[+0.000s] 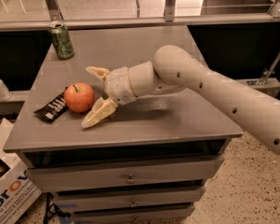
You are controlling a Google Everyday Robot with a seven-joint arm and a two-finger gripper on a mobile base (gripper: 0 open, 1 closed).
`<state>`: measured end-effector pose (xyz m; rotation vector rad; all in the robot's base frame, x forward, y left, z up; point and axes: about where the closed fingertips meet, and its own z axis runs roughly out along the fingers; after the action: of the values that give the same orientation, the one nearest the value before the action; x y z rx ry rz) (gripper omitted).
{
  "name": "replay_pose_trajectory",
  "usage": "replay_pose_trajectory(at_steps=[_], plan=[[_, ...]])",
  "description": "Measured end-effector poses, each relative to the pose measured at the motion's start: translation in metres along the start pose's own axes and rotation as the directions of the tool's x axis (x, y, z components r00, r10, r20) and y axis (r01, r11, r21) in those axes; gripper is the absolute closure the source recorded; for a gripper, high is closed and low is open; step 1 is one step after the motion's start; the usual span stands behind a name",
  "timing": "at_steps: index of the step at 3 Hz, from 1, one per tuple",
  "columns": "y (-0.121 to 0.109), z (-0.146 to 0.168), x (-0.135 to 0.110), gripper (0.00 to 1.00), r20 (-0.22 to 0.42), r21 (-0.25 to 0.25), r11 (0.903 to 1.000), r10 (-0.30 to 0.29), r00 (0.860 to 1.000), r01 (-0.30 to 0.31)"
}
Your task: Move apple near rxbar chocolate
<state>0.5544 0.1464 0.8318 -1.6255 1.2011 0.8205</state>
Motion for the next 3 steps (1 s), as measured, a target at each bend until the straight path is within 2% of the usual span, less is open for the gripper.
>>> replay_pose_trajectory(at_steps=[1,2,3], plan=[[-0.001,-0.002,-0.001,0.0,0.003,0.003,1.0,0.003,1.0,-0.003],[-0.034,-0.067,-0.017,0.0,0.112,0.081,0.991,0.097,0.989,-0.106],[-0.051,-0.083,-0.035,0.0,0.148,0.114,0.9884,0.083,0.986,-0.1]])
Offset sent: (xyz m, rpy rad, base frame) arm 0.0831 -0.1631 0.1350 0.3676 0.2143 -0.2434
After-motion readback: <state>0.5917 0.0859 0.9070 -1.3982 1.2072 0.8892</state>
